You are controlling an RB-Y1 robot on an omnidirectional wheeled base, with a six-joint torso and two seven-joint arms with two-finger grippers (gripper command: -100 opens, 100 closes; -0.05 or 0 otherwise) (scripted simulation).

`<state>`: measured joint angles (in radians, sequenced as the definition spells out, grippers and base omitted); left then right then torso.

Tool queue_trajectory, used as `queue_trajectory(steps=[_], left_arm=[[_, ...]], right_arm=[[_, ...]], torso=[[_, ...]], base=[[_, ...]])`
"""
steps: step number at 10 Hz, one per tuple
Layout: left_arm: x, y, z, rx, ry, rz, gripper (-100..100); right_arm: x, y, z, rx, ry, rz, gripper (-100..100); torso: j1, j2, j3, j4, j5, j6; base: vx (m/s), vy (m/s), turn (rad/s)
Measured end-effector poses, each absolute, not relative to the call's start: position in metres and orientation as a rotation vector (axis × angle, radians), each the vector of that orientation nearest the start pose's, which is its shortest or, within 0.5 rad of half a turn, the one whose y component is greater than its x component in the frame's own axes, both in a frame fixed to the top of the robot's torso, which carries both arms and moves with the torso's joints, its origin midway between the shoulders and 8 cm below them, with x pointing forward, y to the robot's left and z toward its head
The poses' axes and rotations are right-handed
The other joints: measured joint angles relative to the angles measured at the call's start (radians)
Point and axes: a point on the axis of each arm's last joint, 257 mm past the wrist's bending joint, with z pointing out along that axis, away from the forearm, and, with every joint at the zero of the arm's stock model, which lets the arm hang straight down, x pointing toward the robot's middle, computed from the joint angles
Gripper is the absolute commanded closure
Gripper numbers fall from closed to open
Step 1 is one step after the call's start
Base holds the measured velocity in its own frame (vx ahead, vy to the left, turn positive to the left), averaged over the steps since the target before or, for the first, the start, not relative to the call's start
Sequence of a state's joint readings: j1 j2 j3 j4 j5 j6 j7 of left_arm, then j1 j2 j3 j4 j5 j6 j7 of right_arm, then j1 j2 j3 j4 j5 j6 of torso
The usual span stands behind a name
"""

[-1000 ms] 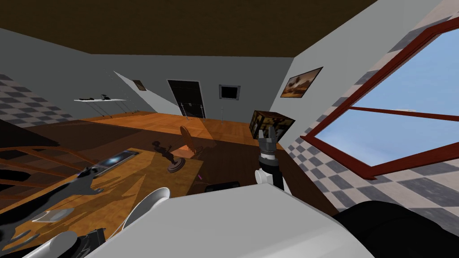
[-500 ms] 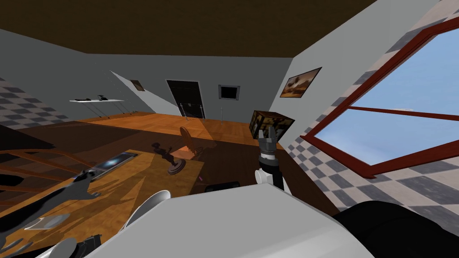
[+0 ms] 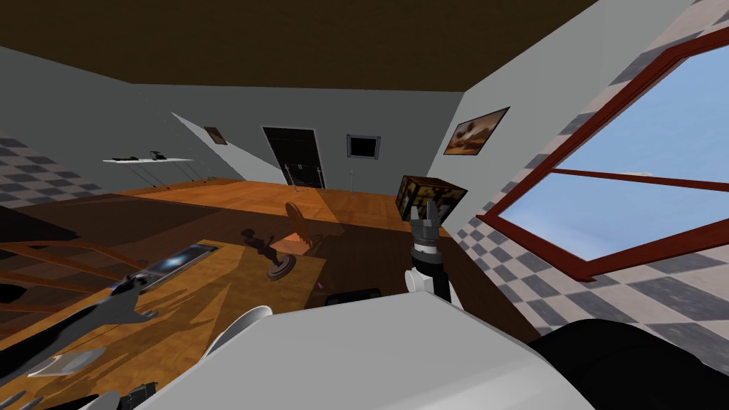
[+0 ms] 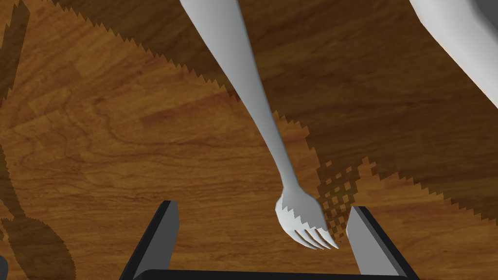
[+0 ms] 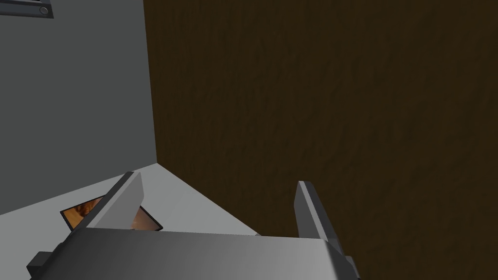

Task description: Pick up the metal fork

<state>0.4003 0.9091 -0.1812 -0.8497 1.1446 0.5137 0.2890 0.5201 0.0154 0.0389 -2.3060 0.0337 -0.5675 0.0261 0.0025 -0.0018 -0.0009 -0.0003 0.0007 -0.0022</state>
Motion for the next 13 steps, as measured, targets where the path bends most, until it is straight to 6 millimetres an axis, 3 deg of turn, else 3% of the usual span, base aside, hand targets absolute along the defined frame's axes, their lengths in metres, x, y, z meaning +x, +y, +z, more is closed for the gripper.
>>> queue_trajectory(steps=[13], left_arm=[[0.000,0.614,-0.535,-2.723,0.888,0.049,-100]], right_arm=[[0.328,-0.263,0.042,0.582,0.572,1.305,0]], torso=[[0.000,0.000,0.000,0.000,0.000,0.000]], base=[[0.017,0.030,-0.016]])
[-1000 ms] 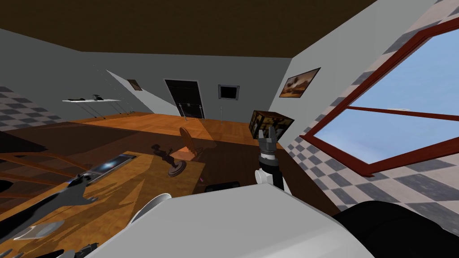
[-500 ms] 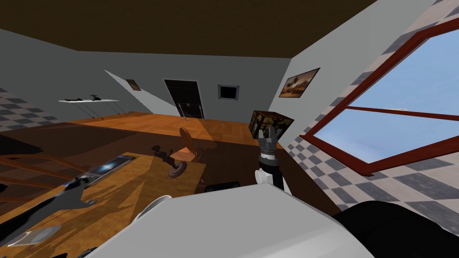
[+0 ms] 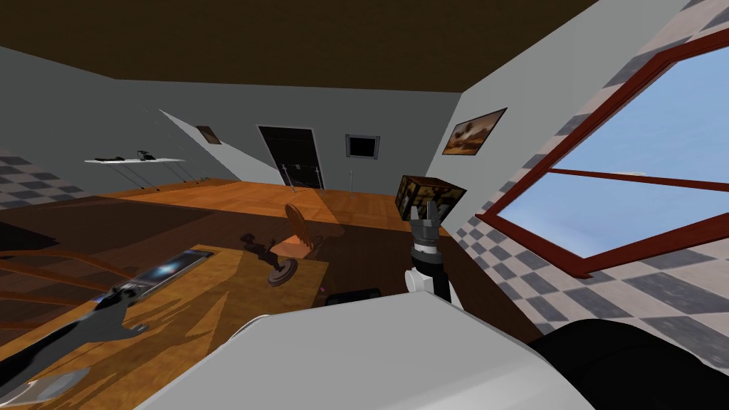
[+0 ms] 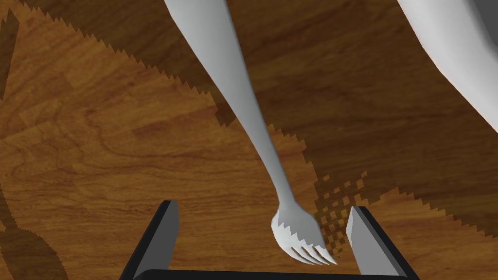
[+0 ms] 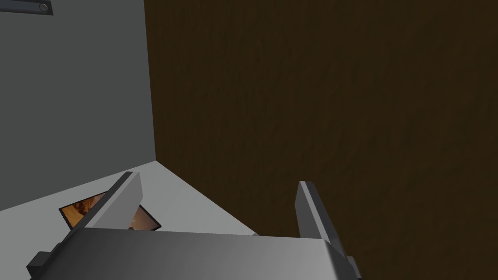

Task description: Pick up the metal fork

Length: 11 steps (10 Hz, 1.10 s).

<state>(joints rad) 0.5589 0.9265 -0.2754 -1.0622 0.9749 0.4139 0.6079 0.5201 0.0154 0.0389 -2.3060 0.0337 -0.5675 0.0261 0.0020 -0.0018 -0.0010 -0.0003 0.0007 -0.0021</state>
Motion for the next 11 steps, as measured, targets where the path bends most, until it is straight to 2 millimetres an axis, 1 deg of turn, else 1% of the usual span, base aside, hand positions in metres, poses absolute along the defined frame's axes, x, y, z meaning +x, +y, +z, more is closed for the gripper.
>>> queue_trajectory(steps=[2,3,4,5,6,8,9,11], left_arm=[[0.001,0.610,-0.536,-2.735,0.851,0.035,-100],[-0.006,0.602,-0.538,-2.737,0.869,0.036,-100],[-0.006,0.597,-0.539,-2.740,0.869,0.026,-100],[-0.006,0.595,-0.538,-2.747,0.849,0.019,-100],[-0.012,0.588,-0.539,-2.751,0.866,0.018,-100],[-0.014,0.580,-0.540,-2.765,0.842,0.000,-100],[-0.014,0.580,-0.540,-2.767,0.835,-0.002,100],[-0.015,0.580,-0.540,-2.770,0.830,-0.002,100]], right_arm=[[0.328,-0.263,0.042,0.582,0.572,1.305,0],[0.328,-0.263,0.042,0.582,0.572,1.305,0],[0.328,-0.263,0.042,0.582,0.572,1.305,0],[0.328,-0.263,0.042,0.582,0.572,1.305,0],[0.328,-0.263,0.042,0.582,0.572,1.305,0],[0.328,-0.263,0.042,0.582,0.572,1.305,0],[0.328,-0.263,0.042,0.582,0.572,1.305,0],[0.328,-0.263,0.042,0.582,0.572,1.305,0]], torso=[[-0.002,0.001,0.001,0.000,0.000,0.000],[-0.001,0.001,0.000,0.000,0.000,0.000],[0.000,0.000,0.000,0.000,0.000,0.000],[-0.001,0.001,0.000,0.000,0.000,0.000],[0.000,0.000,0.000,0.000,0.000,0.000],[-0.001,0.001,0.000,0.000,0.000,0.000],[-0.002,0.001,0.001,0.000,0.000,0.000],[-0.002,0.001,0.001,0.000,-0.001,0.001]], base=[[0.008,0.019,-0.016],[0.022,0.044,-0.018],[0.011,0.023,-0.003],[0.017,0.038,-0.037],[0.019,0.041,-0.017],[0.008,0.012,0.002],[0.000,0.000,0.000],[0.000,-0.001,0.007]])
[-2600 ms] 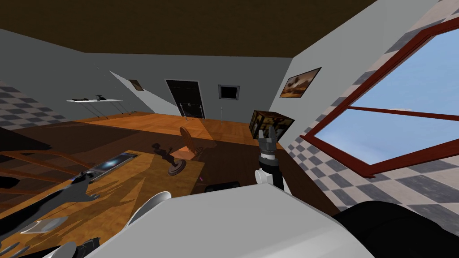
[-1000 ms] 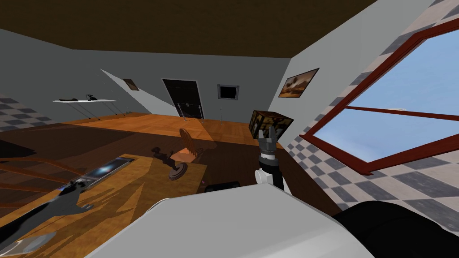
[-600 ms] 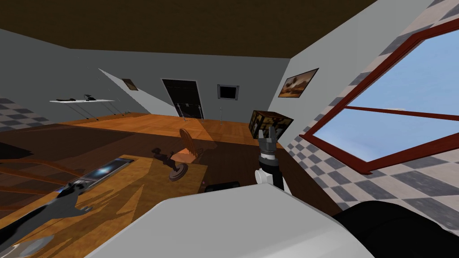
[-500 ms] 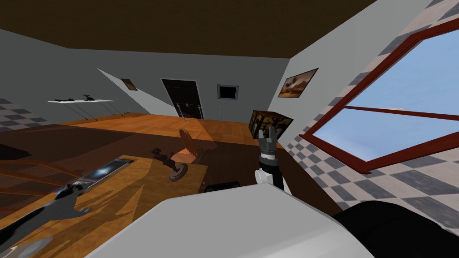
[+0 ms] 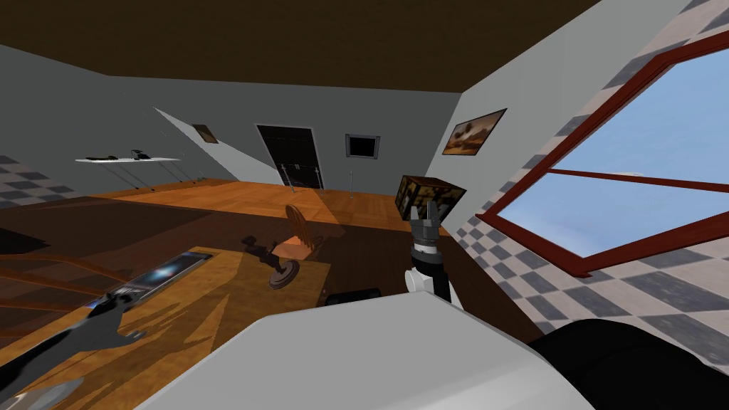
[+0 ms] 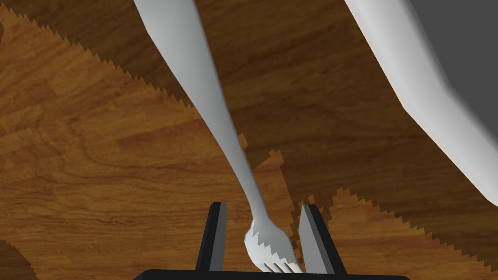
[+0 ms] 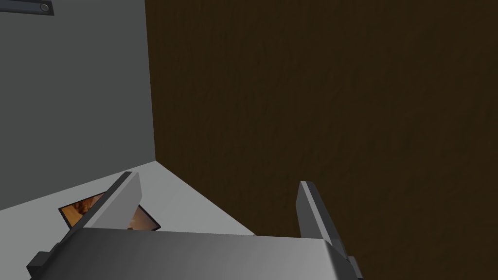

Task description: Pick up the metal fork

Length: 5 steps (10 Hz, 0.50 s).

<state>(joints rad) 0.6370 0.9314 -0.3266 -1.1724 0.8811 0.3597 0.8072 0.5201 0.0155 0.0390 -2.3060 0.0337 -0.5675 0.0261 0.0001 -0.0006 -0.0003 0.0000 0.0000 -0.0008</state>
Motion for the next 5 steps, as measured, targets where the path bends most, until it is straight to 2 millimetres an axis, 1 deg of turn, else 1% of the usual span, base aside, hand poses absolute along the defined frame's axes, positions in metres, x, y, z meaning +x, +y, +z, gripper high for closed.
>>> queue_trajectory(steps=[2,3,4,5], left_arm=[[-0.0144,0.5798,-0.5401,-2.770,0.829,-0.003,100],[-0.0142,0.5801,-0.5400,-2.770,0.829,-0.003,0],[-0.0142,0.5802,-0.5399,-2.769,0.829,-0.003,100],[-0.0090,0.5880,-0.5390,-2.765,0.815,0.002,100]], right_arm=[[0.3275,-0.2631,0.0417,0.582,0.572,1.305,0],[0.3275,-0.2631,0.0417,0.582,0.572,1.305,0],[0.3275,-0.2631,0.0417,0.582,0.572,1.305,0],[0.3275,-0.2631,0.0417,0.582,0.572,1.305,0]], torso=[[0.000,0.000,0.000,0.000,0.000,0.000],[0.000,0.000,0.000,0.000,0.000,0.000],[0.000,0.000,0.000,0.000,0.001,0.000],[-0.002,0.001,0.000,0.000,0.000,0.000]], base=[[0.000,0.000,0.000],[0.000,0.000,0.000],[-0.019,-0.041,0.031],[-0.028,-0.052,0.013]])
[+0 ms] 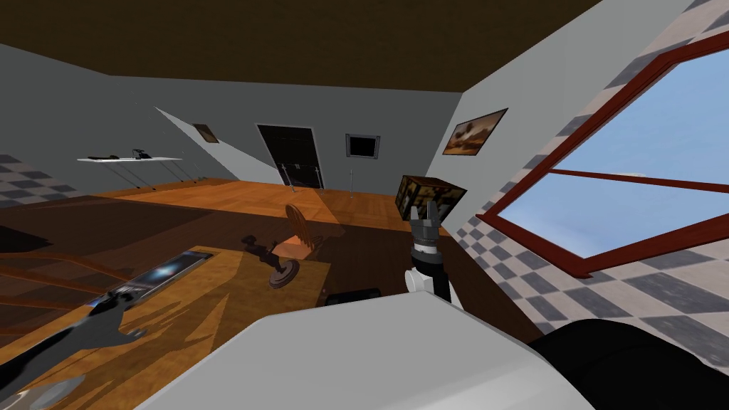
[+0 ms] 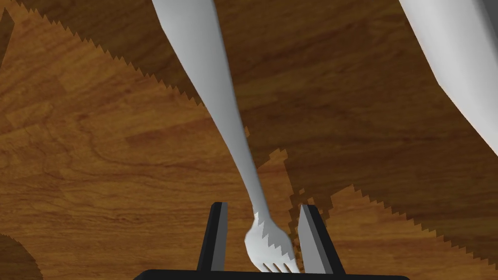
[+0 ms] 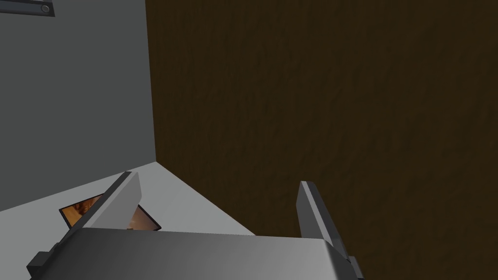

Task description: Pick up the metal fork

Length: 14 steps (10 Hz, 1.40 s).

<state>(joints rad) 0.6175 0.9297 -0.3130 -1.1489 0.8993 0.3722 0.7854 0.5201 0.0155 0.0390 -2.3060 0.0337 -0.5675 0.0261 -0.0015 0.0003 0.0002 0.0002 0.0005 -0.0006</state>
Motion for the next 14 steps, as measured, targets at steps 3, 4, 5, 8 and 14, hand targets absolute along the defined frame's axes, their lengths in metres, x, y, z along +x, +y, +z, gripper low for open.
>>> queue_trajectory(steps=[3,4,5,8,14], left_arm=[[0.002,0.607,-0.535,-2.752,0.801,0.020,100],[0.002,0.609,-0.536,-2.745,0.820,0.028,100],[0.007,0.615,-0.535,-2.745,0.804,0.029,100],[0.015,0.627,-0.532,-2.737,0.809,0.039,100],[0.025,0.643,-0.528,-2.725,0.848,0.057,100]], right_arm=[[0.328,-0.263,0.042,0.582,0.572,1.305,0],[0.328,-0.263,0.042,0.582,0.572,1.305,0],[0.328,-0.263,0.042,0.582,0.572,1.305,0],[0.328,-0.263,0.042,0.582,0.572,1.305,0],[0.328,-0.263,0.042,0.582,0.572,1.305,0]], torso=[[-0.001,0.001,0.000,0.000,0.000,0.000],[0.000,0.000,0.000,0.000,0.000,0.000],[0.000,0.000,0.000,0.000,-0.001,0.001],[-0.001,0.000,0.000,-0.001,-0.001,0.001],[0.000,-0.001,-0.001,-0.001,-0.001,0.001]], base=[[-0.022,-0.046,0.019],[-0.026,-0.037,0.030],[-0.024,-0.039,0.015],[-0.014,-0.032,0.020],[-0.014,-0.024,0.015]])
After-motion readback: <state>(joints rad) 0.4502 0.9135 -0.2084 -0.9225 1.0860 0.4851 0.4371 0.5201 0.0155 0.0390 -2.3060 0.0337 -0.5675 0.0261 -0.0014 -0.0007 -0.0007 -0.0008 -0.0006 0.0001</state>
